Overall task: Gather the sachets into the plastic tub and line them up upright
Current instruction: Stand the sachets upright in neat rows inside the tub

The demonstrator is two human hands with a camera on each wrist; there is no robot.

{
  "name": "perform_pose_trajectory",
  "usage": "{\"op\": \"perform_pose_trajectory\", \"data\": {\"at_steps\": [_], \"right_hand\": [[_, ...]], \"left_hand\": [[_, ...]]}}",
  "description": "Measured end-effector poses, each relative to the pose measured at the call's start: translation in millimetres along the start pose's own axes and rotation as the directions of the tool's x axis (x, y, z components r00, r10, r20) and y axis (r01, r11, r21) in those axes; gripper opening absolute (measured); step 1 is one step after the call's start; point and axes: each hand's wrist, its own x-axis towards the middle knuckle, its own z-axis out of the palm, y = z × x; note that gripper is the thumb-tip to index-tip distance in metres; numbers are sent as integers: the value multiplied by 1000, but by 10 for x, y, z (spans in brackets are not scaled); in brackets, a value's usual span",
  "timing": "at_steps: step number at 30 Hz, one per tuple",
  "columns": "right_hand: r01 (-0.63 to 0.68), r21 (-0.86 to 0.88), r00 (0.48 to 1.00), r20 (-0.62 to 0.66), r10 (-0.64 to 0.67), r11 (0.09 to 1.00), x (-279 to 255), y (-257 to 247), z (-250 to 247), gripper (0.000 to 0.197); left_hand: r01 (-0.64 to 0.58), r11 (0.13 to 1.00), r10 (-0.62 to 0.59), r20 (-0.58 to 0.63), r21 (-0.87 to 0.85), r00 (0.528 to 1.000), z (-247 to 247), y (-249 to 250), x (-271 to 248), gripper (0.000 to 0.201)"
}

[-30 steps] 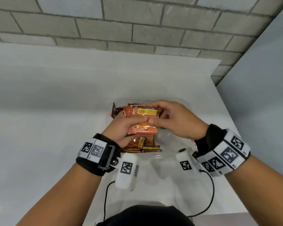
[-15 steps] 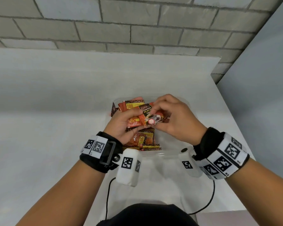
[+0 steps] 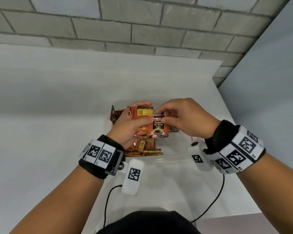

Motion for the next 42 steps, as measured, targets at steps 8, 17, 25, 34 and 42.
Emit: {"op": "perform_pose_trajectory", "data": {"at_steps": [8,17,25,34,42], "right_hand": [[-204,-293,937,220,273,934,66,369,-76,5],[-207,-480,913,219,344,853,161,518,79,5],[-160,-574,885,277,375,803,297,504,122,11],[-155,-652,869,268,417,742,458,514,191,5],[-120,-695,868,273,415,709,507,511,223,9]], "left_hand": [[4,988,-30,-160,-157,987,-223,31,14,60],[-77,992,53,-222,-102,974,-538,286,-60,43],[-127,987,98,-247,-104,964,-614,389,-85,29],[-108,990,87,-212,-91,973,-479,379,-18,41],[-89,992,67,-217,-92,974,-487,338,0,35]]}}
